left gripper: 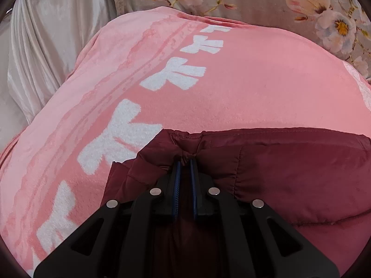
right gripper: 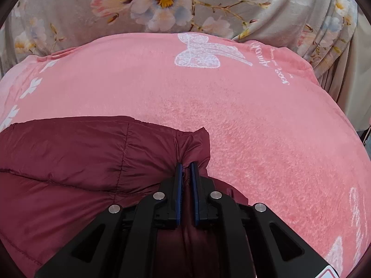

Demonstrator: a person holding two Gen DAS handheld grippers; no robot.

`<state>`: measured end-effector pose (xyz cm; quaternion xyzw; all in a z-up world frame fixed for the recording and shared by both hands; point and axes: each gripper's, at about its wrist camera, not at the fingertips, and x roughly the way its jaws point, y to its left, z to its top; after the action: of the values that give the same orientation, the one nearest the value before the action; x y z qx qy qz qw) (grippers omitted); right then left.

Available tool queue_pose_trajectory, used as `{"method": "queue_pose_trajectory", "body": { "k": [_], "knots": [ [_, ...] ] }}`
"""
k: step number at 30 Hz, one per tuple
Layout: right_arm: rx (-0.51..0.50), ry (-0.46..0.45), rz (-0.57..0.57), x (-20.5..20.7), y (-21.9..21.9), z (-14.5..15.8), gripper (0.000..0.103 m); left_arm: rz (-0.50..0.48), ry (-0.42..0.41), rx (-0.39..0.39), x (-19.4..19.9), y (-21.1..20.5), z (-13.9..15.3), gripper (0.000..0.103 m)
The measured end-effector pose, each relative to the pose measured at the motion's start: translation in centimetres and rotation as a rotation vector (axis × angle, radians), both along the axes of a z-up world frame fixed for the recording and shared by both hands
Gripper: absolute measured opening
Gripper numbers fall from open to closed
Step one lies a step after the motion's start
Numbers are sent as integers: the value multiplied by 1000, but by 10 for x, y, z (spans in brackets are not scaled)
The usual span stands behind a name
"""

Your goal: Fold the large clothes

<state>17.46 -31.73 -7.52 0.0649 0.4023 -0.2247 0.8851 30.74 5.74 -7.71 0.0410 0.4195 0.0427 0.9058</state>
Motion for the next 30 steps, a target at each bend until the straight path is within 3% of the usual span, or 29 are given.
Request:
{"method": "queue_pose_trajectory", "body": {
  "k": [5,7,9,12,15,19,21,24,30],
  "knots": [
    [1,20,-16,3,-5,4,18,-1,9,41,2,-5,1,7],
    [-27,-16,-87,-12,-6,22,23,3,20,58,1,-2,8,11],
    [-27,-105,-92,-32,1,45,24,21,21,-22,-12,7,31,12],
    [9,-205,21,-47,39,73,24,-30,-28,-130,-34,-7,70,12],
    [58,-214,160,-37,87,75,24,-128,-45,-165,-51,-48,90,13],
    [112,-173,243,-19,135,54,21,-153,-20,-107,-63,-98,73,15],
    [126,-153,250,-13,146,43,21,-151,20,-118,-63,-107,56,15],
    [128,-125,240,-5,148,28,21,-124,26,-86,-63,-115,34,15],
    [131,-113,234,-4,145,6,18,-118,-10,-68,-68,-118,20,14]
  ]
}}
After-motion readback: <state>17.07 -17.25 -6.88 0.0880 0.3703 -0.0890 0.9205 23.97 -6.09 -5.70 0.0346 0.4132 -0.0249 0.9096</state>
